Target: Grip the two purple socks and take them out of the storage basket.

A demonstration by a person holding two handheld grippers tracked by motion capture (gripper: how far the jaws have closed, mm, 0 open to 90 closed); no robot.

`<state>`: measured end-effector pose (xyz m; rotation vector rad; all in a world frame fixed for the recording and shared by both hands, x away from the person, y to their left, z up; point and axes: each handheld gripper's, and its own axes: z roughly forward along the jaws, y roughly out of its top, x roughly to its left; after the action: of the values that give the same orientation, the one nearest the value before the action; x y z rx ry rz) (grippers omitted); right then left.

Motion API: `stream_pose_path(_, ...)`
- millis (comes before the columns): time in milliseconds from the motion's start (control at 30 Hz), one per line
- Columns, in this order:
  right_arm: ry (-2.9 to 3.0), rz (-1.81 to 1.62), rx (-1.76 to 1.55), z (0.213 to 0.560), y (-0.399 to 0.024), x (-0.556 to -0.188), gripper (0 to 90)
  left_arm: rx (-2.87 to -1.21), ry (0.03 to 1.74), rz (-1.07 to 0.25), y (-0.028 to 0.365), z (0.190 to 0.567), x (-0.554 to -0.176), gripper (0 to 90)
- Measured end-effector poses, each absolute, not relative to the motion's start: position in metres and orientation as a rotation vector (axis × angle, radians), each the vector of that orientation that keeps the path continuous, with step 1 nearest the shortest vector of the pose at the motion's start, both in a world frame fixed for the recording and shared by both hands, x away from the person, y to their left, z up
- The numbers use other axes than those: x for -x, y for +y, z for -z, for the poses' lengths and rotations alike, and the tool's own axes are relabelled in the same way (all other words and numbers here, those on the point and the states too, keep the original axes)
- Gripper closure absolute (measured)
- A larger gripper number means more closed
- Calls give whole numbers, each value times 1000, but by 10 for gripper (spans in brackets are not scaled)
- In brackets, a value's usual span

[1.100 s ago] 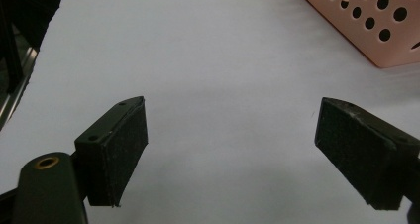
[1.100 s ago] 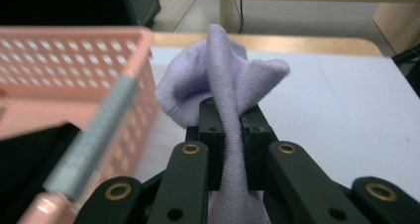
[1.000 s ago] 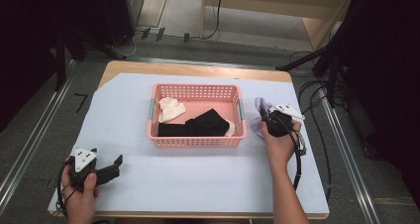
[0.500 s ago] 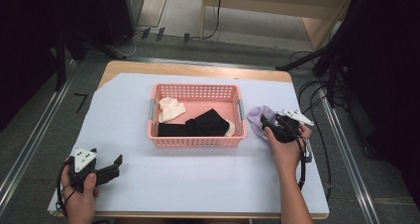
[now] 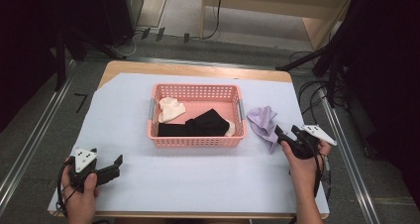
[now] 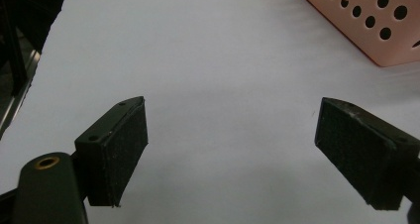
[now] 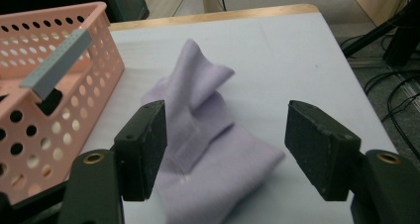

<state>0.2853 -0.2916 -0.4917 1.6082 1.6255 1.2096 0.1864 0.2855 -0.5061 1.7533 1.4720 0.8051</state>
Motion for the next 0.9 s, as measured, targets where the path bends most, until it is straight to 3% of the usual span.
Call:
stream_pose_path(467, 1625, -1243, -1589, 524, -328, -229, 328, -1756, 1469, -816, 285, 506, -187, 142)
stream_pose_path(900, 1453, -1387, -1606, 529, -348, -197, 251, -1758, 1473, -802, 285, 506, -187, 142)
